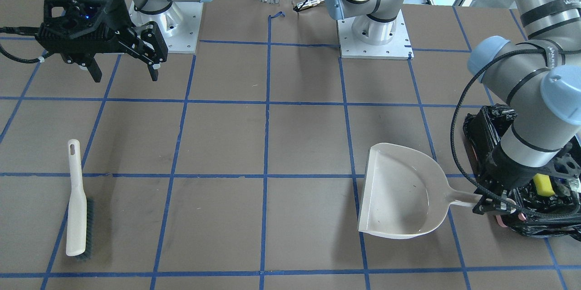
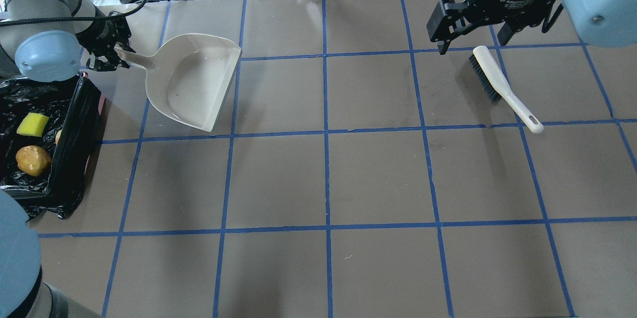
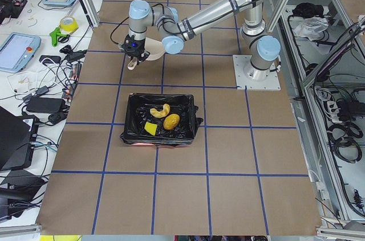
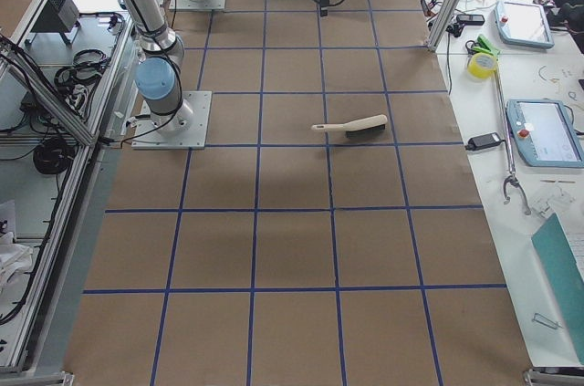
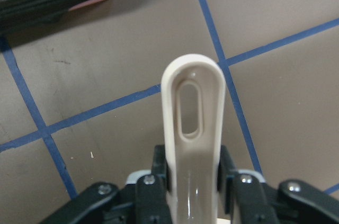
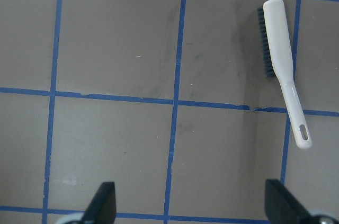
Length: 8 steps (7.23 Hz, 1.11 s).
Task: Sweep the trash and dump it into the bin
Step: 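Bring the emptied dustpan back down onto the table with the left gripper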
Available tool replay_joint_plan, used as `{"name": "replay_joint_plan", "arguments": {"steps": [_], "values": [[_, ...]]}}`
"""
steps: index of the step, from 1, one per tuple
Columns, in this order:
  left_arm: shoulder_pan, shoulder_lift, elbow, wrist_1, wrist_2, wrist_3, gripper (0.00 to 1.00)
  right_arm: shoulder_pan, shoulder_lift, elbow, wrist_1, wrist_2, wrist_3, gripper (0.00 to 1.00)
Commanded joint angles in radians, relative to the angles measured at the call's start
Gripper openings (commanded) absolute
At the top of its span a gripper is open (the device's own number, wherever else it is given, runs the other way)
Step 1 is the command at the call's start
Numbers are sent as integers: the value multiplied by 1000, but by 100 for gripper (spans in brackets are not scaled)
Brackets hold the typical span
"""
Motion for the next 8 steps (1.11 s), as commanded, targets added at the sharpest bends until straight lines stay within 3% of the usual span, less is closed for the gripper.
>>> {"name": "replay_joint_plan", "arguments": {"steps": [1,6,8], "values": [[-11,-42,1,4,1,-33,0,-1,0,0,0,-1,0,100],[-59,-140,62,3,12,-320,0,3,-5,1,2,0,0,100],[-61,-157,53,9,17,-318,0,3,-8,1,3,-1,0,100]]}}
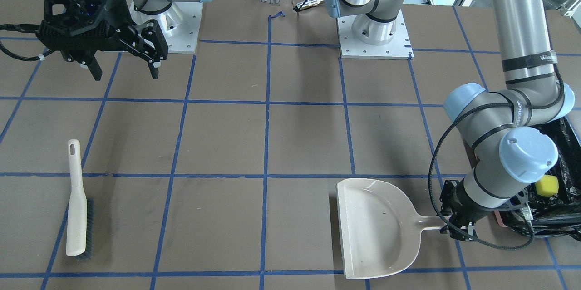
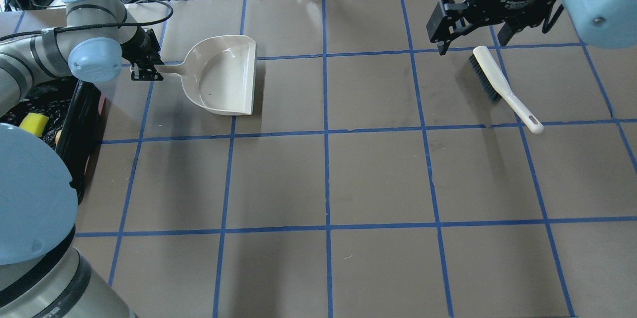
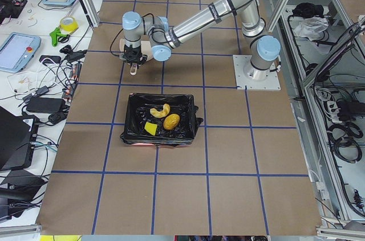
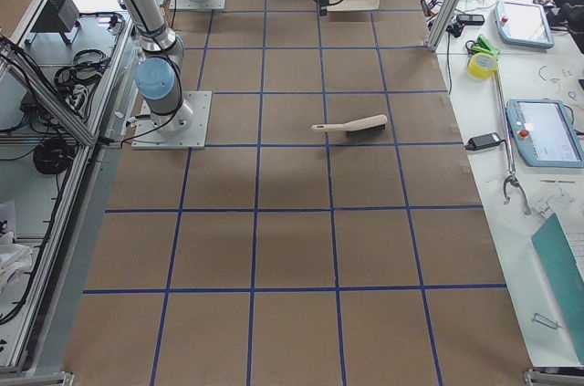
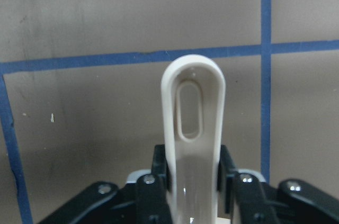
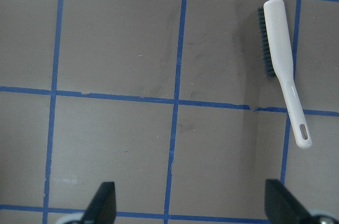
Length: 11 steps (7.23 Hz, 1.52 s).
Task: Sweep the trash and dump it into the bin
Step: 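Bring the emptied dustpan back down onto the table with the left gripper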
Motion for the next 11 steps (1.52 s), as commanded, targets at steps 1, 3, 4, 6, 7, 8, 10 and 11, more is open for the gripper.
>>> {"name": "replay_joint_plan", "arguments": {"steps": [1,3,4,6,7,8,10,11], "values": [[-4,-14,-5,7,9,-9,0,1,-2,-1,0,0,0,100],[-3,-9,-4,7,20,27,0,1,-4,0,1,-1,0,100],[-4,-14,-4,10,94,82,0,1,-4,0,1,-1,0,100],[-4,-15,2,10,97,88,0,1,-1,-1,1,-1,0,100],[-6,-15,5,10,95,81,0,-1,-1,0,0,0,-1,100],[-13,-14,7,13,94,77,0,-2,-2,0,1,0,-1,100],[-42,-17,15,14,94,75,0,-1,-1,0,1,0,0,100],[-44,-17,16,14,94,77,0,1,-1,0,1,-1,-1,100]]}}
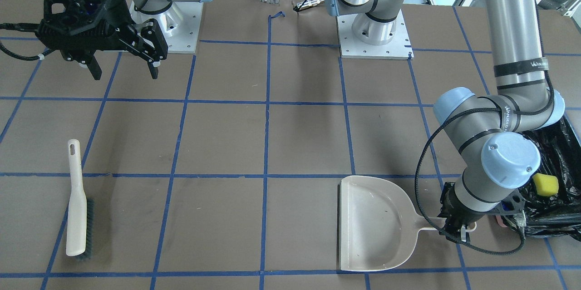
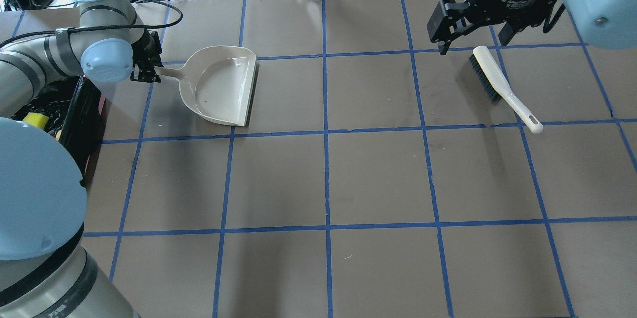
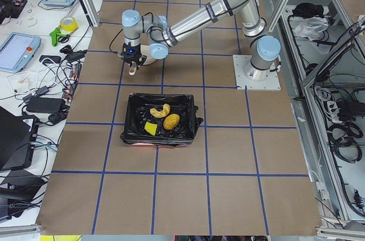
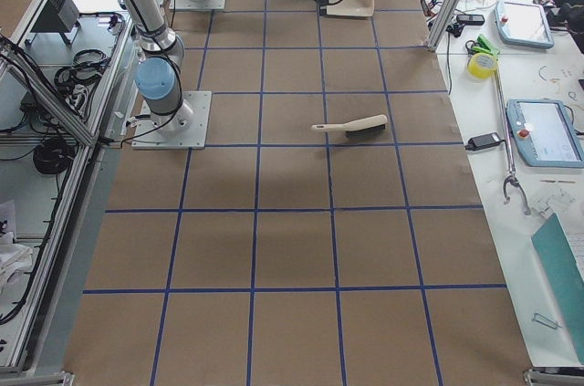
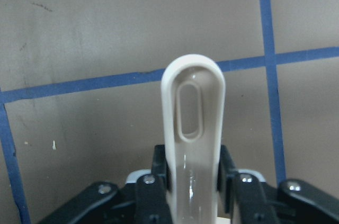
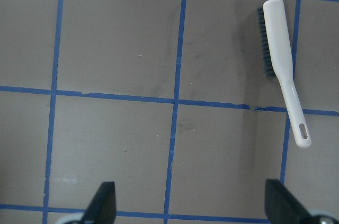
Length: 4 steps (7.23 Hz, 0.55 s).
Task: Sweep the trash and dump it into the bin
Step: 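Open the left gripper and release the dustpan handle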
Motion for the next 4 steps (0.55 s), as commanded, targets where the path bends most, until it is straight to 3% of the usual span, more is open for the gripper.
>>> {"name": "replay_joint_plan", "arguments": {"steps": [1,2,4], "values": [[-7,-1,2,5,0,10,5,0,1,0,-1,0,-1,100],[-7,-3,1,5,0,13,23,-5,-1,0,0,-1,-1,100],[-7,-13,2,16,0,5,24,-3,4,0,-1,0,-2,100]]}}
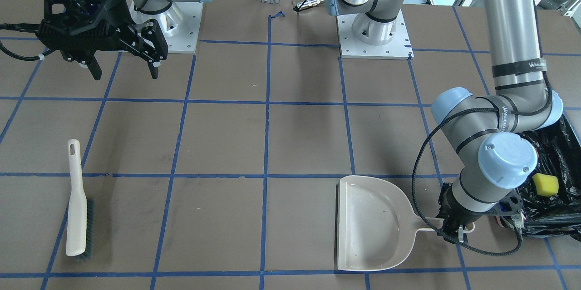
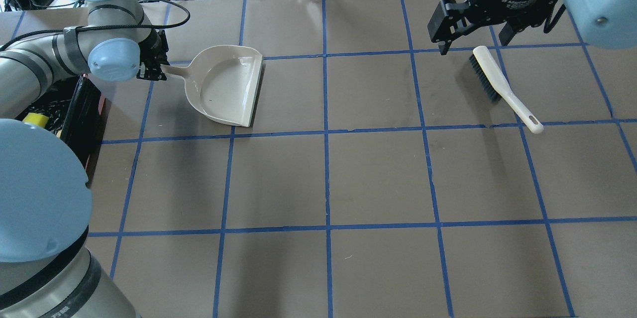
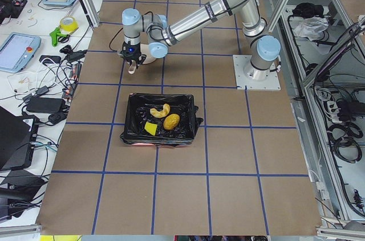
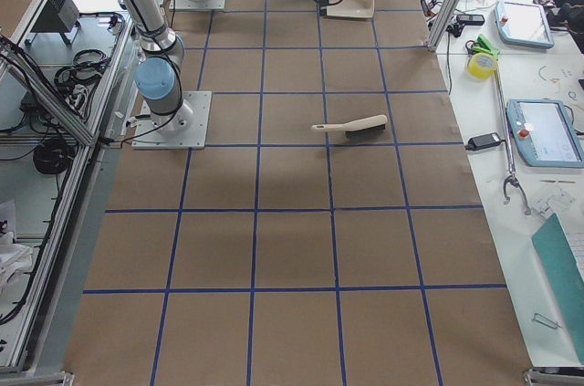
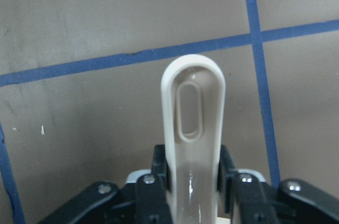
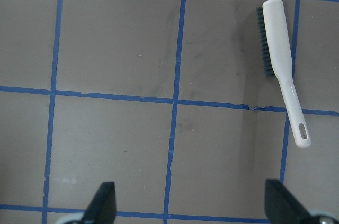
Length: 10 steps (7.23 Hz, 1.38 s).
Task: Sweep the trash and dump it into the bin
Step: 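Open the left gripper and release the dustpan handle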
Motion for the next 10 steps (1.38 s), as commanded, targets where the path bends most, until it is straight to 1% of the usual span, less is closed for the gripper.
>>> {"name": "replay_joint_plan", "arguments": {"steps": [1,2,3,4,5,6,7,8,9,10], "values": [[0,-17,4,21,2,-3,25,-3,2,0,-1,-1,0,100],[0,-21,13,21,2,-2,30,-3,-1,0,0,-1,0,100],[0,-20,12,21,2,0,43,-6,2,-5,0,-3,0,100],[0,-18,12,24,0,-12,99,-8,-2,-5,0,-4,0,100],[-3,-9,1,70,-3,-26,100,-6,-4,-6,0,-4,2,100],[-5,-3,-1,72,-3,-25,100,-8,-2,-6,2,-6,2,100],[-27,26,-2,58,-3,-20,100,-8,-2,-6,0,-30,2,100],[-67,58,-4,58,-2,-9,100,-6,-2,-6,0,-30,2,100],[-71,83,-4,57,-6,56,100,-6,-2,-6,0,-30,2,100],[-68,115,-8,52,-44,155,100,-6,-1,-6,0,-30,2,100]]}}
